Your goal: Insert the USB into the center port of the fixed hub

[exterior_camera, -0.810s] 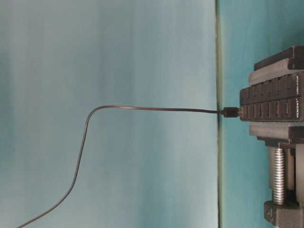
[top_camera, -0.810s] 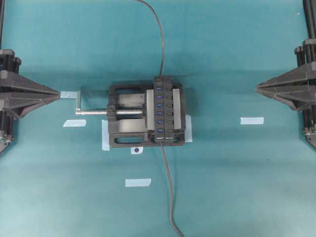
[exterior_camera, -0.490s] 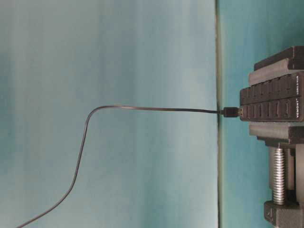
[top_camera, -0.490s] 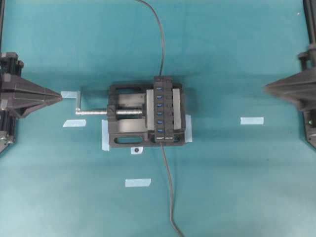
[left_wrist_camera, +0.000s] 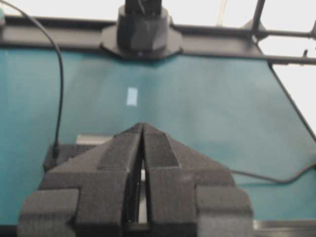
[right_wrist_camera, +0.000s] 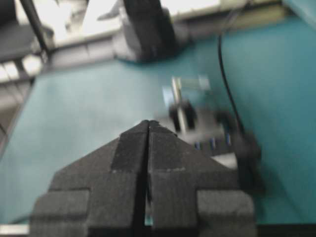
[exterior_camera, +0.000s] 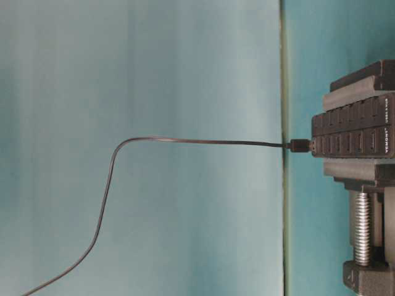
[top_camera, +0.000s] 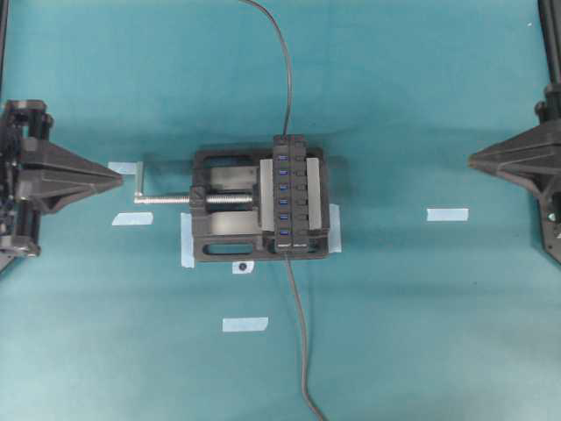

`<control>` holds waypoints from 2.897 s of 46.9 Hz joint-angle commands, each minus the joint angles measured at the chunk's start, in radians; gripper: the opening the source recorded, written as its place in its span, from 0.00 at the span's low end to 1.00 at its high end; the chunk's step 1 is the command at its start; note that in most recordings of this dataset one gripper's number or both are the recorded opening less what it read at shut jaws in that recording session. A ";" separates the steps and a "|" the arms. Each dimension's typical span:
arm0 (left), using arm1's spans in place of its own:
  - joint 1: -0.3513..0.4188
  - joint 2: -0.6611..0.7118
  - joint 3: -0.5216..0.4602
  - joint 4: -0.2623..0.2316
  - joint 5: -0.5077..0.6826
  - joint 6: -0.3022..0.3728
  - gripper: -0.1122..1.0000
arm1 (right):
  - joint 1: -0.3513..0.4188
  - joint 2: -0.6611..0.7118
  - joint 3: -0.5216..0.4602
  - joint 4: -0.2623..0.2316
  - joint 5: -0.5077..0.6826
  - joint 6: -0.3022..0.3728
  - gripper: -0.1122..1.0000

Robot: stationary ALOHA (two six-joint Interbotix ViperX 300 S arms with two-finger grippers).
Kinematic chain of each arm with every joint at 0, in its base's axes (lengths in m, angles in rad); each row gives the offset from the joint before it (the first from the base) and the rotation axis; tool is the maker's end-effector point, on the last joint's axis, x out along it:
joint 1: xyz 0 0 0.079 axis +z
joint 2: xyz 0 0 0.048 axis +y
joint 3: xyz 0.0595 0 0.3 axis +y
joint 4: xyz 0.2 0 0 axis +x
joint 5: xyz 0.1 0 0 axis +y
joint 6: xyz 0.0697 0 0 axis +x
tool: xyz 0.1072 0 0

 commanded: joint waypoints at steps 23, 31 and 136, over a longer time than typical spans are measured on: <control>-0.002 0.049 -0.057 0.002 0.074 0.002 0.12 | -0.025 0.095 -0.100 -0.025 0.150 0.012 0.10; -0.002 0.038 -0.058 0.002 0.110 0.000 0.12 | -0.032 0.144 -0.130 -0.032 0.193 0.011 0.10; -0.005 0.037 -0.044 0.002 0.155 -0.032 0.12 | -0.167 1.009 -0.667 -0.103 0.293 -0.279 0.10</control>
